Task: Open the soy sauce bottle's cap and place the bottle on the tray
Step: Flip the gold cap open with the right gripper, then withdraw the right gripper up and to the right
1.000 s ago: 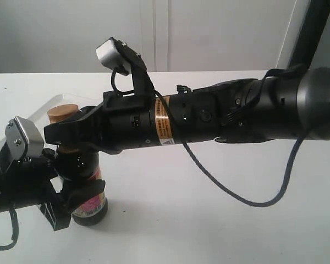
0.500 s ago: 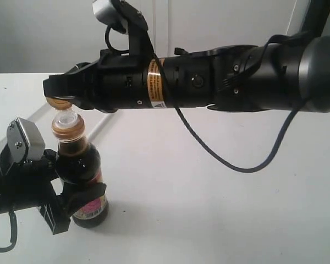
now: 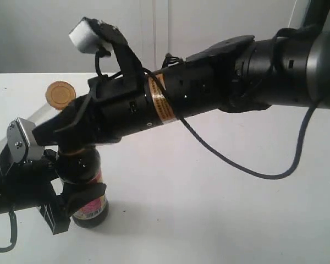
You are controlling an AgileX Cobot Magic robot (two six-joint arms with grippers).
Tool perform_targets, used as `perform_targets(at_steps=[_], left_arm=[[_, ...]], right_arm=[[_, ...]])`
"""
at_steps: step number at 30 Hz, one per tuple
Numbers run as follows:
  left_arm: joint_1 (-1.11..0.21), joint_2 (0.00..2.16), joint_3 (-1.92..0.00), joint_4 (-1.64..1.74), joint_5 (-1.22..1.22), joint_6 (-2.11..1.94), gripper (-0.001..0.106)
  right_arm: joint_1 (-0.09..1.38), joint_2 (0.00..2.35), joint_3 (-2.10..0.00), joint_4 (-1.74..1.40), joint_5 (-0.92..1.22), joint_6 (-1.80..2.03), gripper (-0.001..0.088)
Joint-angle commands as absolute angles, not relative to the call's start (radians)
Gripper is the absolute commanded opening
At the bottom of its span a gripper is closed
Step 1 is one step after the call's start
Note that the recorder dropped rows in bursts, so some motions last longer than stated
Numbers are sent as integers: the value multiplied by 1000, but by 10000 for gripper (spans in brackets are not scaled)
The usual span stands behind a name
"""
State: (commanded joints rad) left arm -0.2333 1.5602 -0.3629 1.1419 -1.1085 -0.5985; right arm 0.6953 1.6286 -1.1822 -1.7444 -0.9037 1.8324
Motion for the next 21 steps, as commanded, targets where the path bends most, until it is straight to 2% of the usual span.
perform_targets(at_steps=[4, 12, 18, 21], left_arm=[[-233, 1560, -363, 1132, -1107, -599, 0], [-233, 1558, -363, 1111, -1112, -601, 0], [-233, 1558, -363, 1111, -1112, -601, 0], [-233, 1558, -363, 1111, -1112, -605, 0]], right_arm=[[653, 1586, -1182, -1744, -1009, 1863, 0], [597, 1584, -1154, -1744, -1084, 1859, 0], [498, 1573, -1127, -1744, -1047, 1829, 0], [442, 1543, -1127, -1744, -925, 1790, 0]])
